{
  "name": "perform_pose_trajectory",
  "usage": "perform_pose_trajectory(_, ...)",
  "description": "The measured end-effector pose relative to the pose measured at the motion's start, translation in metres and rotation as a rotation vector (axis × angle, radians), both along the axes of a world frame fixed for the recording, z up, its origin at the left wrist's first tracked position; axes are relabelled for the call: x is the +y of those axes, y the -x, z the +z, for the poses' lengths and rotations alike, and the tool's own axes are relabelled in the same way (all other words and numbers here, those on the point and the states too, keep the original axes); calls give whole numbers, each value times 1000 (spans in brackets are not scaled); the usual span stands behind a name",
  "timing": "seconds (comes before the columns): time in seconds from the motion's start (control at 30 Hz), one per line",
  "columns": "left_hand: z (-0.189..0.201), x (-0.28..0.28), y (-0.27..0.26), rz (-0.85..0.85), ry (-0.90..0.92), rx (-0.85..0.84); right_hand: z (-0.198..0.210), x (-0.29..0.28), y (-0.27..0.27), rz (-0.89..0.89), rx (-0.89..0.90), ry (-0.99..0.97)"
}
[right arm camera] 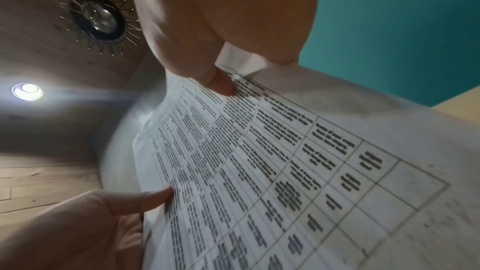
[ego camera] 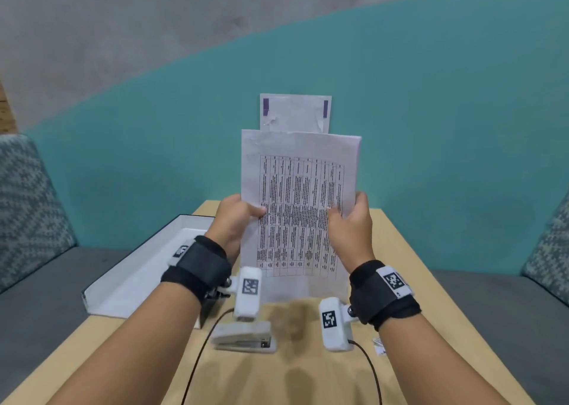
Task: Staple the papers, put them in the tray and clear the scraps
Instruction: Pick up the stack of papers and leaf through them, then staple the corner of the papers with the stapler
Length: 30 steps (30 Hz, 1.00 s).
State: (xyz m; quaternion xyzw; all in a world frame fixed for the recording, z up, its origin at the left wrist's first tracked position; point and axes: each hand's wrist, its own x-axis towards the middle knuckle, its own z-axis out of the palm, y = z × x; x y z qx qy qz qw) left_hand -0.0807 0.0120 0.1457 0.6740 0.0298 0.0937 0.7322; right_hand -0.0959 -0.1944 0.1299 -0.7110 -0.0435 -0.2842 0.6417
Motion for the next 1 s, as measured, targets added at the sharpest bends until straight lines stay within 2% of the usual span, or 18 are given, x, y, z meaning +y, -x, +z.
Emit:
perform_pose_trajectory(0.1,13,13,4,-28,-103,24,6,6,2,35,11,-5)
perform_pose_trajectory(0.27,29,22,20,-29,-138,-87,15,22,8,140,34,-81)
perform_pose_trajectory(0.5,31,47,38,163,-187,-194,13,43,7,173,-55,-34)
perform_pose_trajectory(0.57,37,64,44,227,-232,-224,1,49,7,192,-18,-51)
perform_pose_trajectory(0.63,47,83,52,291,-270,-251,-22,56,8,184,92,-65)
perform_pose_trajectory(0.67,52,93,55,319,-283,-260,-36,60,8,205,161,-7)
perform_pose_trajectory(0.7,55,103,59,346,-295,-265,-50,64,9,262,237,133)
perform_pose_trajectory(0.8,61,124,65,428,-363,-246,-82,78,17,558,442,837)
perform_pose_trajectory(0.87,59,131,67,458,-417,-219,-94,90,25,662,481,1163)
perform_pose_trajectory(0.93,55,132,69,458,-451,-178,-100,100,26,683,475,1263)
perform_pose_trajectory(1.0,50,130,73,435,-488,-142,-99,103,24,652,478,1277)
